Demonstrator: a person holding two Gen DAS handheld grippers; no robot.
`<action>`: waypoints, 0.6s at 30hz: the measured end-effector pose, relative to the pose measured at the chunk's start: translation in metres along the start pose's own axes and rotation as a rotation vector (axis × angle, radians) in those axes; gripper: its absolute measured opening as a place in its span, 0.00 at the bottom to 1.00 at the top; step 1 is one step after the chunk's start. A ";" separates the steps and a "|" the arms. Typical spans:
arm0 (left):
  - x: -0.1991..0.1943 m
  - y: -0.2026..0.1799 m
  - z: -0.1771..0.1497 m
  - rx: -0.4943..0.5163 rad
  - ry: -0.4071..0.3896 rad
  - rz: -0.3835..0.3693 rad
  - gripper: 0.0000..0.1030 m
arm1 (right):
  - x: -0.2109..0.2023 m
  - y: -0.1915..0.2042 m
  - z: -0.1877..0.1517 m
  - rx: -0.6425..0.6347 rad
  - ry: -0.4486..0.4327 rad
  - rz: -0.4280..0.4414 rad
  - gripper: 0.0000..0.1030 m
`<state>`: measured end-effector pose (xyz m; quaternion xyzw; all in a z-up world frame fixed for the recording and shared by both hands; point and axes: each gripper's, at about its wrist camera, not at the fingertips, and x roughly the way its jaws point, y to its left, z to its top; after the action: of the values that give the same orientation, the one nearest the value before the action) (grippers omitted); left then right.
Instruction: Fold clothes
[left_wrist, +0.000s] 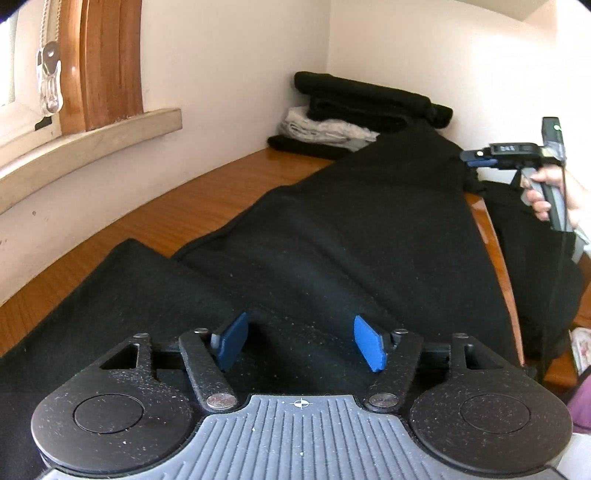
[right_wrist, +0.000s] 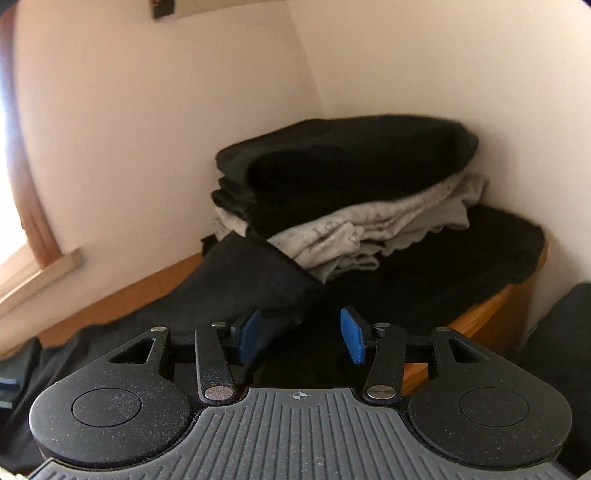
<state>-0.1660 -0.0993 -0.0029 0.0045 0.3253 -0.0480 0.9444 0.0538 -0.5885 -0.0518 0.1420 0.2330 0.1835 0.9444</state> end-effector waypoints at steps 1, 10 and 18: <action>0.000 0.001 0.000 -0.008 -0.001 -0.003 0.67 | 0.005 0.001 -0.002 0.026 -0.007 0.012 0.47; -0.001 0.007 -0.001 -0.041 -0.007 -0.017 0.70 | 0.013 0.061 0.005 -0.043 -0.114 -0.024 0.05; -0.001 0.007 -0.001 -0.043 -0.004 -0.010 0.76 | 0.018 0.193 -0.009 -0.238 -0.073 0.260 0.05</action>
<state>-0.1663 -0.0919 -0.0031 -0.0175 0.3243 -0.0455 0.9447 0.0101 -0.4076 0.0023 0.0645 0.1550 0.3250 0.9307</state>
